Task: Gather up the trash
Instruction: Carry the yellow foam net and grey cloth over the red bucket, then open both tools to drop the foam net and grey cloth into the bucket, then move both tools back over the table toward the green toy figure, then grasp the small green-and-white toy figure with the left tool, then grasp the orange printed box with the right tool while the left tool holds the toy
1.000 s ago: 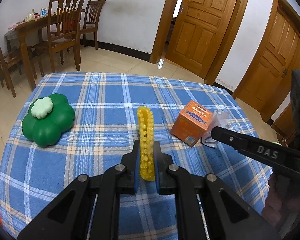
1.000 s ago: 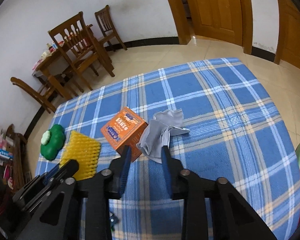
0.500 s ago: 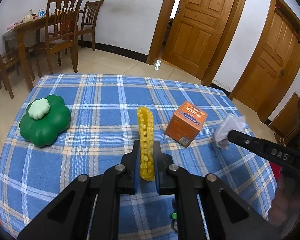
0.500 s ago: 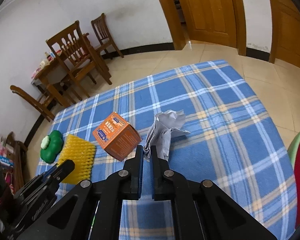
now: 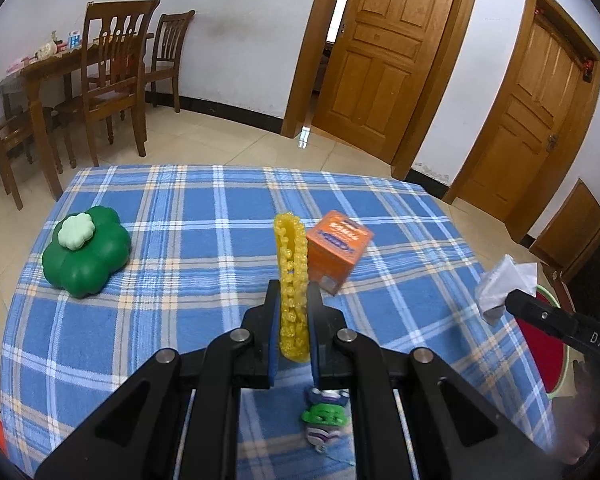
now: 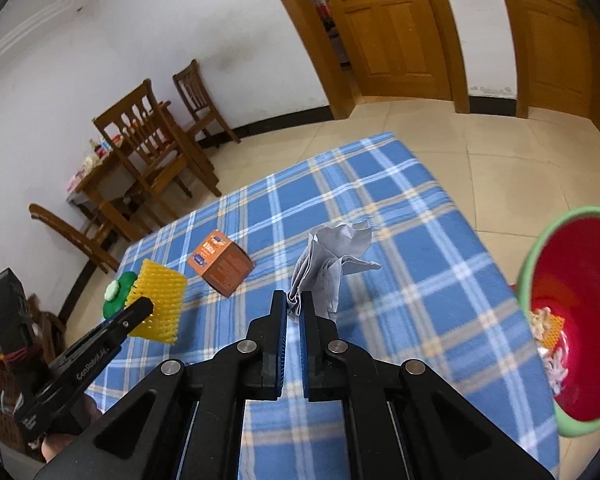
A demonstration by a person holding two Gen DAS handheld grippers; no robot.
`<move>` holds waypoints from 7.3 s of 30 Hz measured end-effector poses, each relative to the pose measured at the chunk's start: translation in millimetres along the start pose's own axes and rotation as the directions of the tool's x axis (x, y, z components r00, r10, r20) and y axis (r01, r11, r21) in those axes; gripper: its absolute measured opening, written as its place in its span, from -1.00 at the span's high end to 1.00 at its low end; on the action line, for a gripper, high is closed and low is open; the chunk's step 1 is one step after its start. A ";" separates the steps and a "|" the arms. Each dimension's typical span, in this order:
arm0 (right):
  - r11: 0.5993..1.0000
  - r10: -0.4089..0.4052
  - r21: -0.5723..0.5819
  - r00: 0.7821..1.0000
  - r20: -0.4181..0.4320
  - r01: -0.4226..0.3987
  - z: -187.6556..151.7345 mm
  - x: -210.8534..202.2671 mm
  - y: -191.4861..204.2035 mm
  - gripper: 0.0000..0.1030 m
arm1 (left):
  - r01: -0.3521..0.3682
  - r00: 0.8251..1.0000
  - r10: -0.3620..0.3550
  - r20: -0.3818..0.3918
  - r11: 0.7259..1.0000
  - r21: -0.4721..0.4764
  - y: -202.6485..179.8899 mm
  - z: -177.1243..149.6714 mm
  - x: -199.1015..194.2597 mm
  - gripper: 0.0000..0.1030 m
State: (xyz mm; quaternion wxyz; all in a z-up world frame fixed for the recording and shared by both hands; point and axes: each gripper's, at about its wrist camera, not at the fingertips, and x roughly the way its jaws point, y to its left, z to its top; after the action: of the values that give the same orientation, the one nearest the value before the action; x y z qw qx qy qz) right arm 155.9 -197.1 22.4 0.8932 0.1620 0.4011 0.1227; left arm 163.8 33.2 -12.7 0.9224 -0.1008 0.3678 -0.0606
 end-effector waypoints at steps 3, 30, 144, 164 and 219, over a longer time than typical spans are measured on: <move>1.000 0.000 0.025 1.000 0.019 -0.001 -5.5 -15.7 -9.3 0.89 | 0.014 1.000 -0.014 0.005 1.000 0.008 -8.0 -0.5 -9.1 0.79; 0.963 -0.074 0.269 0.985 0.158 0.030 -47.6 -121.9 -117.1 0.89 | 0.184 0.983 -0.178 -0.048 0.965 0.186 -136.2 -17.1 -48.7 0.79; 0.939 -0.129 0.331 0.989 0.078 0.096 -69.8 -126.0 -127.4 0.41 | -0.059 0.987 0.074 -0.146 0.993 0.102 -60.8 -40.8 -13.0 -0.20; 0.962 -0.119 0.250 0.992 0.031 0.107 -65.8 -106.8 -88.6 0.41 | -0.107 0.972 0.128 -0.197 0.988 0.112 -25.8 -58.9 6.1 -0.12; 0.981 -0.074 -0.187 0.990 -0.123 0.050 9.0 68.2 63.6 -0.52 | -0.217 0.975 0.211 -0.065 0.970 -0.106 67.7 0.3 34.6 0.44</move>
State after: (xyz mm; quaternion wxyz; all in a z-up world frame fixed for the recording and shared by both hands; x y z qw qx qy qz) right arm 201.3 -116.7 6.5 0.8797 0.0582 0.4502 0.1414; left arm 191.5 92.6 -51.1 0.9062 -0.1106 0.4040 0.0574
